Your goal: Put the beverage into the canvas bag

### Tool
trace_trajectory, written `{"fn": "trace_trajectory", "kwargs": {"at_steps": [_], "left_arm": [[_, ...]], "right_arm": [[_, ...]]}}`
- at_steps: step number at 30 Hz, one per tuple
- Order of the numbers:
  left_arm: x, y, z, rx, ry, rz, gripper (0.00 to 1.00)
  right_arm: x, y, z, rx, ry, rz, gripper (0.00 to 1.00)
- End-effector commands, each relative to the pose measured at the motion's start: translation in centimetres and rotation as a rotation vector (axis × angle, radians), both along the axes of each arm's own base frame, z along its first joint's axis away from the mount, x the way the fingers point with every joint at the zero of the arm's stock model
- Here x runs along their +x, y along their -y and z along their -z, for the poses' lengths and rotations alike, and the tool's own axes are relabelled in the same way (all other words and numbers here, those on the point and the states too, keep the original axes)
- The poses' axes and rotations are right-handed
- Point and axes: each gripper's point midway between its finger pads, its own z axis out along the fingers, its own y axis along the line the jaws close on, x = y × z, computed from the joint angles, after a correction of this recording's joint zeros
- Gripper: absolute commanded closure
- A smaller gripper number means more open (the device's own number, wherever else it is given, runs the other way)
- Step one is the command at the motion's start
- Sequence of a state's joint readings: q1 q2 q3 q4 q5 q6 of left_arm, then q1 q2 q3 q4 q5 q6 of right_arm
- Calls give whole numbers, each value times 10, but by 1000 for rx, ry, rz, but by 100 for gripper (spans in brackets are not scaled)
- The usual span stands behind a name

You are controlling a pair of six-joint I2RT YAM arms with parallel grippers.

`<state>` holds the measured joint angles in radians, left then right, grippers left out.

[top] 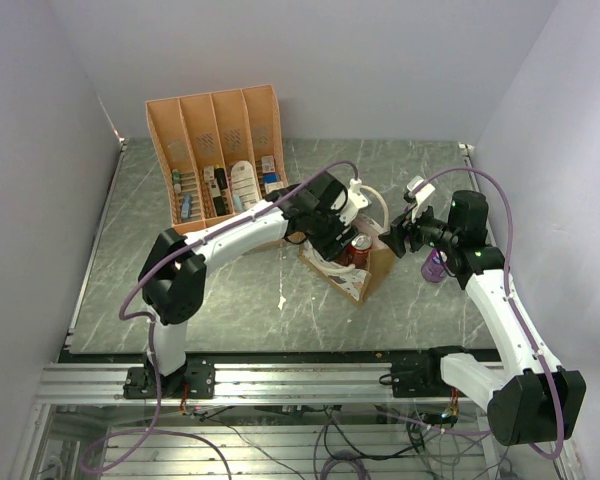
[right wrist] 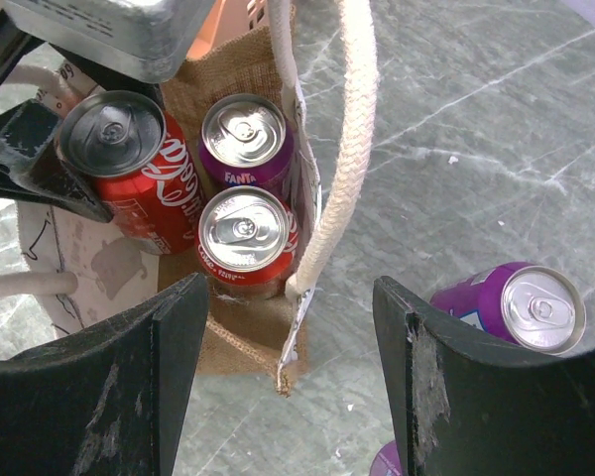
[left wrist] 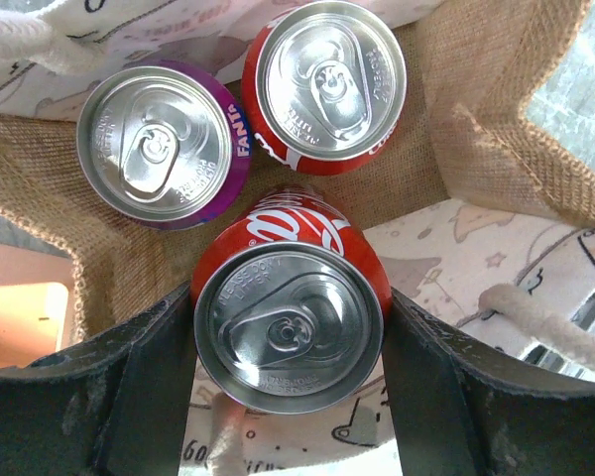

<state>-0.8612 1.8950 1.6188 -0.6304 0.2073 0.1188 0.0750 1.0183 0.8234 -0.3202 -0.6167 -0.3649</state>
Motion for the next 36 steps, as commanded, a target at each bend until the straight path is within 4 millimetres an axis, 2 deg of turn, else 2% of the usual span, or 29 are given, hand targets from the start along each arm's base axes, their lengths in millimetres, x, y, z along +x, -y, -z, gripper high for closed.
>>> {"fn": "trace_trajectory", "kwargs": {"at_steps": [1, 19, 28, 36], "left_arm": [[7, 18, -7, -78, -4, -61, 87], [13, 15, 39, 18, 10, -64, 74], [21, 9, 39, 60, 56, -57, 48], [20, 6, 25, 59, 72, -49, 25]], "right_arm": [[2, 1, 1, -11, 9, 0, 33], [1, 1, 0, -13, 14, 0, 33], [1, 1, 0, -14, 13, 0, 33], [1, 2, 0, -15, 16, 2, 33]]}}
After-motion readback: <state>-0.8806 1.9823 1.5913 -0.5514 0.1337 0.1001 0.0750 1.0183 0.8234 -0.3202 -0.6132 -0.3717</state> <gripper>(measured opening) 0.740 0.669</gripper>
